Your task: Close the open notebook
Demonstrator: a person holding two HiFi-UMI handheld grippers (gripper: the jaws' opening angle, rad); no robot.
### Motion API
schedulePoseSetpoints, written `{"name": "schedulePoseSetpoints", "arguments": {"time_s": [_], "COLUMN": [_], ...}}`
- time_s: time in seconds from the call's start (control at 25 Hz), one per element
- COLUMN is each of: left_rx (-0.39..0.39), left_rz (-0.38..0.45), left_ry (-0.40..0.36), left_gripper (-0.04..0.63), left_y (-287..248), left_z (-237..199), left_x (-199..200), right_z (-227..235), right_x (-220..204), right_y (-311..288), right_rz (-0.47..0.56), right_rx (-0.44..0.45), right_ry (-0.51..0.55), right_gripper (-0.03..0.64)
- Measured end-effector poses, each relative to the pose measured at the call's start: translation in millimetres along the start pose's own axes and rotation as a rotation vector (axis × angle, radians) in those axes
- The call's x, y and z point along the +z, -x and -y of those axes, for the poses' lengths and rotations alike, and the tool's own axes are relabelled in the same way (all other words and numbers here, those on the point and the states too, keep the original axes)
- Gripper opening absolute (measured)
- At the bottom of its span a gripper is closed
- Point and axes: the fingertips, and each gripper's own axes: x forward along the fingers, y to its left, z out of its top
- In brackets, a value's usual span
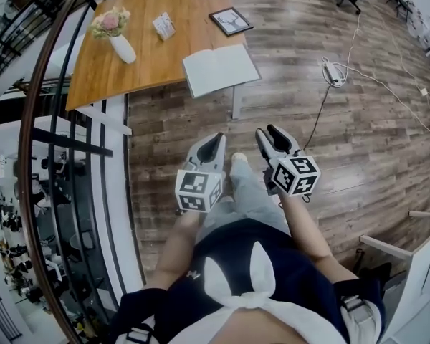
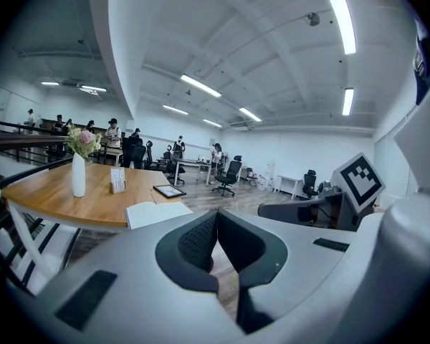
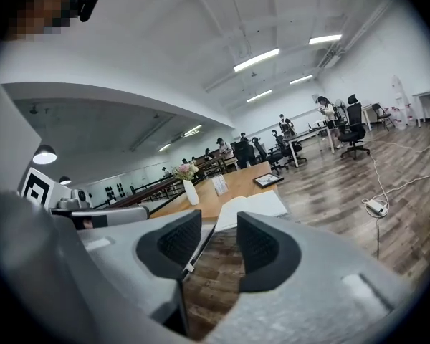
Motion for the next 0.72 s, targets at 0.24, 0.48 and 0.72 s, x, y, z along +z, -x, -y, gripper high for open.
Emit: {"name": "schedulePoseSetpoints", "arguments": {"time_s": [0.24, 0.48, 0.72], "left_rx": [-0.002, 0.002, 0.004], "left_rz": [-0.017, -0.045, -0.061], "left_ry": [-0.012, -0.019, -0.012], "left_gripper": [0.018, 0.018, 0.018], "left_y": [-43.7, -86.4, -122.7], "left_z": [-41.2, -76.8, -101.3], "left_x": [15.3, 26.8, 31.4], "right_z": [26.3, 61.9, 100.5], "right_x": [11.0, 25.8, 36.9], "right_y": [-58.5, -108.1, -145.9], "right_rz": [-0.039, -0.064, -0.080], "right_rx": [0.006, -0.011, -0.035], "right_ry": [-0.040, -0.078, -0.114], "right_gripper": [0.173, 0.187, 0.210]}}
